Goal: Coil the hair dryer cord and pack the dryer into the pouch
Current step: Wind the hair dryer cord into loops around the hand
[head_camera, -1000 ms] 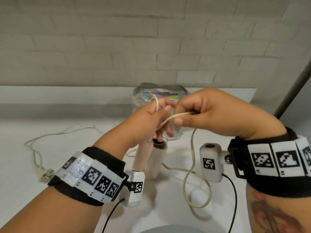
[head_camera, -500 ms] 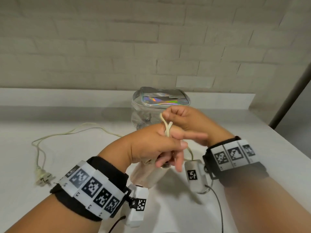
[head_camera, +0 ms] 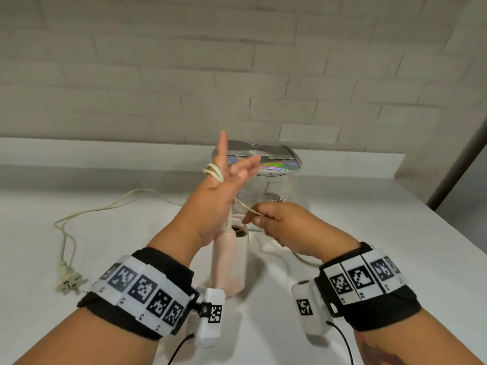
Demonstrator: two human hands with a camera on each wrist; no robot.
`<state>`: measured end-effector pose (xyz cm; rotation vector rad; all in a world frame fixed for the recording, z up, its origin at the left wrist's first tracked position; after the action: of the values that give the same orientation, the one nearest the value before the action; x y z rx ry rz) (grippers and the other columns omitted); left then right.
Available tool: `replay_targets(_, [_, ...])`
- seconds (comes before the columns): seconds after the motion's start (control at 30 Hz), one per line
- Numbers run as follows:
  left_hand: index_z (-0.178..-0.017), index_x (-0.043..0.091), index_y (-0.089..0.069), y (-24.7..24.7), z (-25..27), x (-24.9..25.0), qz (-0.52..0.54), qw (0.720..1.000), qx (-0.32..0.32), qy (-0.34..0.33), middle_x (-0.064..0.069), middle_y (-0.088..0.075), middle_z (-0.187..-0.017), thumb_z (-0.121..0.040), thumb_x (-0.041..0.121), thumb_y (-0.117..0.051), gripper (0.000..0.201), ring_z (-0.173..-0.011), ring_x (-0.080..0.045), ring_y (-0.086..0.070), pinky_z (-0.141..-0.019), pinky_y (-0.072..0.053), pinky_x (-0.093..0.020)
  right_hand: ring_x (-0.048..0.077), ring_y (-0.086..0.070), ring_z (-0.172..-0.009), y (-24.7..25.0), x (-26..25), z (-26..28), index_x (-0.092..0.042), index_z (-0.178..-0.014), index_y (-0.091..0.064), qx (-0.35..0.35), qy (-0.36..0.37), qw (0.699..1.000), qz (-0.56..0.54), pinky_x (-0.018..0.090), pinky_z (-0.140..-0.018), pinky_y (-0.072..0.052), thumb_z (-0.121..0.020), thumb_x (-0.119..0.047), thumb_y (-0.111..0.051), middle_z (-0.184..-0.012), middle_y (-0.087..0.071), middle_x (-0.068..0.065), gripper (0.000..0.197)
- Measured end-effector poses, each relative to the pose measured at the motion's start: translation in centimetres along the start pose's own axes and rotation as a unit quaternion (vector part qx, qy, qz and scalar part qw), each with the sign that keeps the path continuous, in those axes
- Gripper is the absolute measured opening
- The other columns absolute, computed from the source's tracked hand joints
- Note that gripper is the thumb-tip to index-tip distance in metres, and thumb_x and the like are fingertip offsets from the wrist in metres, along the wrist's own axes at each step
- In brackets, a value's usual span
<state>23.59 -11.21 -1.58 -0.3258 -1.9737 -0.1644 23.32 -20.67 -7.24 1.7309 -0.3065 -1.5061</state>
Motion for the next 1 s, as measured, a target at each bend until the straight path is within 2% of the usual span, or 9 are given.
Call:
replay_targets(0.17, [-0.147,0.048,0.013,4.3,0.2,-1.2,0.041,0.996,0.072,0.033,0.008,-0.059,-0.137,-0.101,0.035,-0.038,0.069,-0.122,-0.011,-0.059,-0.116,-0.024,-0.053,0.002,-0.044,-0.055,1.9,0.7,2.1,-0.038,-0.088,-0.067,-0.025,-0.015,0.994,0.107,0.025,-0.065,-0.041,-0.088,-0.048,-0.053,-0.055,-0.047,-0.014,0.017])
replay_targets(0.33, [-0.145,0.052,0.012,5.1,0.3,-2.1,-0.039,0.993,0.083,0.071,0.010,-0.064,-0.129,-0.100,0.043,-0.036,0.066,-0.106,-0.015,-0.069,-0.114,-0.028,-0.051,0.008,-0.039,-0.059,2.3,-1.8,4.3,-0.033,-0.085,-0.070,-0.108,0.020,0.990,0.087,0.024,-0.062,-0.038,-0.088,-0.038,-0.058,-0.058,-0.041,-0.011,0.014])
replay_targets(0.43, [-0.149,0.047,-0.006,3.7,0.4,-1.5,-0.091,0.991,0.049,0.088,0.000,-0.070,-0.116,-0.103,0.036,-0.033,0.054,-0.090,-0.020,-0.074,-0.108,-0.039,-0.046,0.007,-0.033,-0.052,3.9,-4.1,5.5,-0.023,-0.085,-0.072,-0.115,0.064,0.991,0.015,0.017,-0.052,-0.033,-0.089,-0.029,-0.061,-0.053,-0.038,-0.009,0.013])
replay_targets(0.53, [-0.138,0.043,-0.039,0.8,1.1,0.3,-0.186,0.979,-0.019,0.075,-0.002,-0.074,-0.091,-0.103,0.038,-0.029,0.037,-0.066,-0.022,-0.071,-0.081,-0.054,-0.041,0.013,-0.028,-0.051,5.6,-6.3,6.4,-0.014,-0.085,-0.072,-0.108,0.117,0.984,-0.078,0.017,-0.047,-0.028,-0.086,-0.023,-0.059,-0.054,-0.034,0.000,0.017])
replay_targets(0.63, [-0.117,0.028,-0.062,-2.1,2.0,0.4,-0.186,0.972,-0.100,0.102,-0.010,-0.065,-0.064,-0.093,0.062,-0.018,0.061,-0.044,-0.022,-0.053,-0.061,-0.052,-0.029,0.021,-0.028,-0.052,6.9,-8.3,6.8,-0.010,-0.084,-0.071,-0.080,0.169,0.978,-0.093,0.021,-0.046,-0.028,-0.085,-0.022,-0.055,-0.052,-0.047,-0.008,0.020])
replay_targets(0.7, [-0.105,0.016,-0.069,-4.6,3.1,0.0,-0.144,0.964,-0.191,0.118,-0.010,-0.055,-0.048,-0.082,0.078,-0.022,0.081,-0.042,-0.026,-0.045,-0.078,-0.057,-0.031,0.018,-0.034,-0.052,8.0,-9.1,6.6,-0.010,-0.082,-0.070,-0.035,0.202,0.976,-0.075,0.021,-0.048,-0.032,-0.085,-0.026,-0.056,-0.055,-0.050,-0.006,0.021])
replay_targets(0.77, [-0.100,0.007,-0.071,-6.7,4.3,-0.2,-0.117,0.948,-0.269,0.125,-0.011,-0.048,-0.043,-0.083,0.069,-0.041,0.071,-0.041,-0.025,-0.041,-0.092,-0.054,-0.040,0.014,-0.039,-0.053,9.1,-9.0,5.7,-0.012,-0.083,-0.070,0.025,0.218,0.974,-0.062,0.020,-0.051,-0.038,-0.086,-0.027,-0.057,-0.058,-0.047,0.005,0.020])
replay_targets(0.9, [-0.098,0.000,-0.070,-8.1,5.1,-0.3,-0.116,0.935,-0.312,0.124,-0.012,-0.050,-0.048,-0.096,0.037,-0.042,0.047,-0.035,-0.014,-0.036,-0.090,-0.056,-0.037,0.013,-0.040,-0.053,9.5,-7.1,3.5,-0.013,-0.075,-0.068,0.110,0.195,0.973,-0.059,0.021,-0.052,-0.037,-0.085,-0.031,-0.062,-0.060,-0.045,0.015,0.022])
replay_targets(1.0, [-0.106,0.006,-0.071,-7.7,4.8,-0.7,-0.086,0.947,-0.286,0.122,-0.002,-0.055,-0.048,-0.099,0.037,-0.032,0.050,-0.034,-0.011,-0.035,-0.089,-0.054,-0.049,0.012,-0.042,-0.053,7.2,-4.5,1.0,-0.008,-0.067,-0.062,0.113,0.135,0.981,-0.076,0.028,-0.057,-0.036,-0.085,-0.037,-0.061,-0.054,-0.047,0.003,0.035])
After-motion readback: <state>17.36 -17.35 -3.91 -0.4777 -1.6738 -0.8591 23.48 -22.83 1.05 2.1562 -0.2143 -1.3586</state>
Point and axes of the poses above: each hand's wrist, its own z-axis away from the middle knuckle, its own y-axis out of the back of the hand, x = y × z, the point moved 10 cm from there along -z, towards the middle knuckle
